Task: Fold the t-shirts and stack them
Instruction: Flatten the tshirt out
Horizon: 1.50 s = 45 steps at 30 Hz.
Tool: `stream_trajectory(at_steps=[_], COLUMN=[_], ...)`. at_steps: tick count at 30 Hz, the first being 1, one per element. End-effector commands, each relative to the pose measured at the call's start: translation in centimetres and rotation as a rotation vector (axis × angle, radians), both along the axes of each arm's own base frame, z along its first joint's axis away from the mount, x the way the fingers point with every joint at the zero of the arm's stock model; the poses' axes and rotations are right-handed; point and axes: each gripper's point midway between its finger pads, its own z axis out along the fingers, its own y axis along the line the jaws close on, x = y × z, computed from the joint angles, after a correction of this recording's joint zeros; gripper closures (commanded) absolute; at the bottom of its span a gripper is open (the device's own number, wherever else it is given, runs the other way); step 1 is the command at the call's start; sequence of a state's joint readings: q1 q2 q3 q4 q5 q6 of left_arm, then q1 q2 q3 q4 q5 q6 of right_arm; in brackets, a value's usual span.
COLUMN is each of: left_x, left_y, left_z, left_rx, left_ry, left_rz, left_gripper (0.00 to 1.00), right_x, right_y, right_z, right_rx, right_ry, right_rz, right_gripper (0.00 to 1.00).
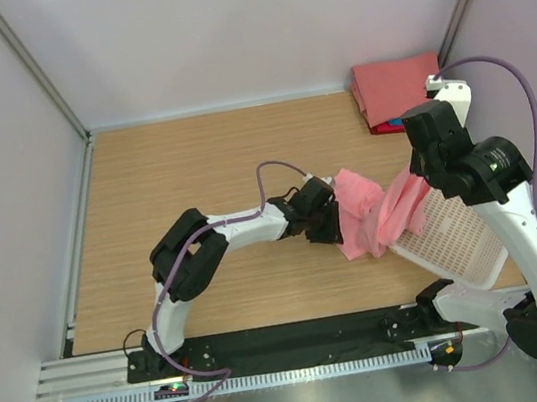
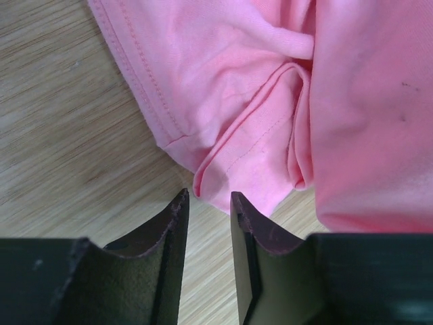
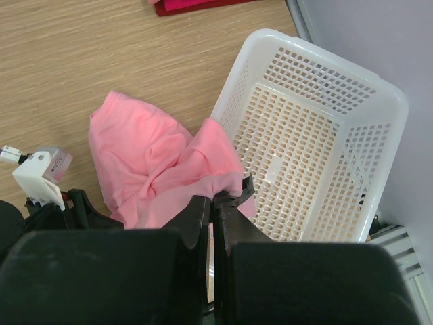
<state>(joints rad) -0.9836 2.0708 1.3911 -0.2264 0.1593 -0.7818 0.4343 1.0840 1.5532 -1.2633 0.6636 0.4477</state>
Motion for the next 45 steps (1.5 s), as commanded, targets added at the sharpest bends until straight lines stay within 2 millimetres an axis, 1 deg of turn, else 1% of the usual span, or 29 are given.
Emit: stream_trajectory(at_steps=[1,7,11,17,20,23,24,25,27,29,30,31,32,33,34,35,36,37,38,39,40,41,42,43,44,45], left_x=[0.5,0.7,0.9,1.0,1.0,1.0,1.0,1.2,1.4,1.8,2.2,2.5,3.0,3.2,3.5,3.9,4.3,3.9,4.9,5.0,4.6,4.8,5.5,5.7,5.5,5.6], left_y=[-0.9,-0.6,-1.0,-1.0,-1.0,-0.9,-0.9,-0.9,-0.5,0.7,1.2,2.0,3.8,4.8,5.9,7.9,9.1,11.2,12.6,13.9,16.1,17.6,20.0,22.4,24.5,26.2], left_z=[0.7,0.7,1.1,1.0,0.9,1.0,1.3,1.7,3.3,4.7,7.3,8.4,9.3,11.9,13.4,14.5,15.8,17.8,20.2,21.9,23.7,25.7,27.9,31.1,33.8,35.7], left_rx=[-0.02,-0.008,-0.016,-0.009,-0.006,0.0,-0.002,-0.003,0.006,0.047,0.03,0.043,0.097,0.085,0.098,0.152,0.171,0.195,0.207,0.216,0.245,0.256,0.295,0.309,0.298,0.302], left_ry=[-0.043,-0.053,-0.061,-0.064,-0.063,-0.063,-0.067,-0.075,-0.089,-0.117,-0.153,-0.182,-0.223,-0.266,-0.299,-0.329,-0.358,-0.38,-0.445,-0.476,-0.499,-0.542,-0.613,-0.663,-0.716,-0.758], left_rz=[-0.028,-0.028,-0.035,-0.041,-0.042,-0.039,-0.041,-0.035,-0.023,0.017,0.046,0.071,0.12,0.149,0.181,0.224,0.261,0.29,0.358,0.395,0.424,0.472,0.559,0.623,0.685,0.736], left_gripper=[0.68,0.7,0.69,0.69,0.75,0.89,0.99,1.0,1.0,1.0,0.99,1.0,1.0,1.0,1.0,1.0,1.0,1.0,1.0,1.0,1.0,1.0,1.0,1.0,1.0,1.0], right_x=[-0.2,-0.2,-0.3,-0.3,-0.3,-0.2,-0.2,-0.2,0.0,0.2,0.4,0.5,0.8,1.0,1.5,1.8,2.1,2.8,3.2,3.6,3.9,4.9,5.3,5.6,7.0,7.6], right_y=[-0.7,-0.7,-0.7,-0.6,-0.6,-0.6,-0.6,-0.5,-0.4,-0.1,0.3,0.4,0.5,0.7,0.9,1.2,1.5,2.0,2.4,2.8,3.3,3.9,4.4,4.9,5.5,5.8], right_z=[0.5,0.1,0.0,-0.1,-0.2,-0.2,-0.2,-0.2,-0.2,0.2,0.3,1.1,1.4,1.7,2.5,3.1,3.5,4.5,5.0,5.5,7.0,7.1,7.7,9.9,10.0,11.0], right_rx=[-0.014,-0.011,-0.014,-0.012,-0.011,-0.012,-0.014,-0.015,-0.012,0.0,0.011,0.019,0.022,0.026,0.03,0.038,0.052,0.068,0.085,0.097,0.131,0.137,0.153,0.186,0.185,0.197], right_ry=[-0.024,-0.019,-0.012,-0.009,-0.009,-0.009,-0.007,-0.008,-0.008,-0.014,-0.011,-0.031,-0.034,-0.04,-0.054,-0.07,-0.08,-0.099,-0.112,-0.118,-0.153,-0.145,-0.157,-0.212,-0.202,-0.224], right_rz=[-0.02,-0.021,-0.019,-0.016,-0.019,-0.018,-0.015,-0.015,-0.01,0.006,0.017,0.021,0.025,0.03,0.033,0.041,0.054,0.062,0.067,0.072,0.089,0.092,0.103,0.121,0.123,0.122], right_gripper=[0.99,0.99,0.99,0.99,0.99,0.99,0.99,0.99,0.99,0.99,0.99,0.99,0.99,0.99,0.99,0.99,0.99,0.99,0.99,0.99,0.99,0.99,0.99,0.99,0.99,0.99])
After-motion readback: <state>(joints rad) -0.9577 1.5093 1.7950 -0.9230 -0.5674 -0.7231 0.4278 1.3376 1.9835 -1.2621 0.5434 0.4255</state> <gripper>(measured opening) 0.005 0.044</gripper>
